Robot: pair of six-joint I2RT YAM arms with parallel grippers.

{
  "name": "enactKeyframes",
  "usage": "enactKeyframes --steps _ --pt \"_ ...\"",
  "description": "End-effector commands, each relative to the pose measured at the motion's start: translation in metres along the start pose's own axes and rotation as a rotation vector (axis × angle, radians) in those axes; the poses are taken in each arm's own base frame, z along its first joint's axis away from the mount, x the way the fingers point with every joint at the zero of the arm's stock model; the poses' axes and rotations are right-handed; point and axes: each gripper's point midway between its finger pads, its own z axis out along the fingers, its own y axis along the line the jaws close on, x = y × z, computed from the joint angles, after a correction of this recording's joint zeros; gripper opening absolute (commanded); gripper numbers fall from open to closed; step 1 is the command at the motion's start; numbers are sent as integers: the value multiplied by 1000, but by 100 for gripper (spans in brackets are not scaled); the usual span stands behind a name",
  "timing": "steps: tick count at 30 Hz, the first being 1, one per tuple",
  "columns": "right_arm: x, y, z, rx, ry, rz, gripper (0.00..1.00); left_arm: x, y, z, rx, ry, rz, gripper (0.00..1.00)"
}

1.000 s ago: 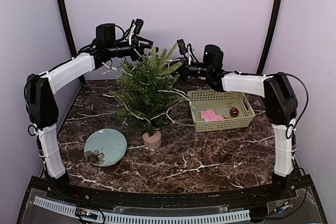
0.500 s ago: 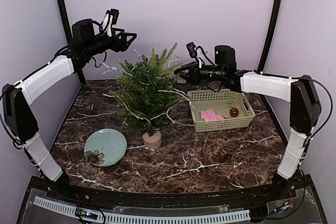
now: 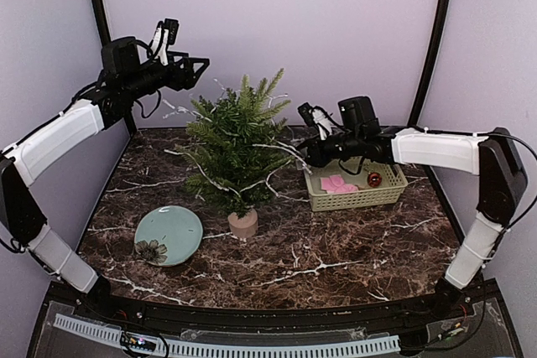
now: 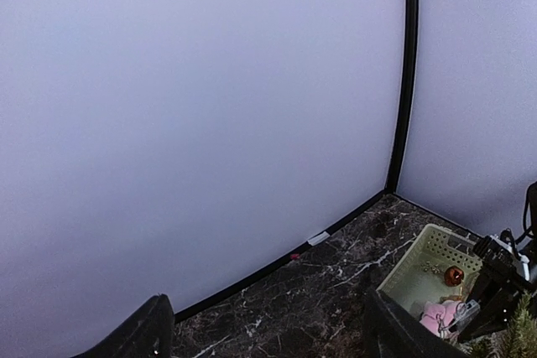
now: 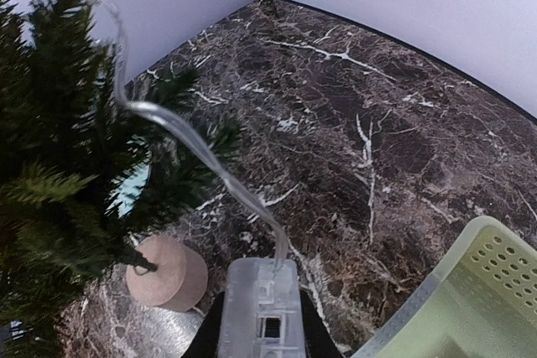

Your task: Decorate the small christmas tree

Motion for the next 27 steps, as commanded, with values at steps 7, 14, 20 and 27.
enactKeyframes --steps 7,14,20,27 --pt "-11 38 -41 12 -37 -23 16 -16 -12 -22 -13 -41 10 80" --pt "11 53 -37 -28 52 -13 16 -16 -13 -23 -15 -34 17 80" --pt "26 78 -44 -54 99 -13 18 -11 -13 -23 -16 -17 19 80" --pt "38 86 -65 -38 155 8 19 -7 -15 -22 -15 -4 16 79"
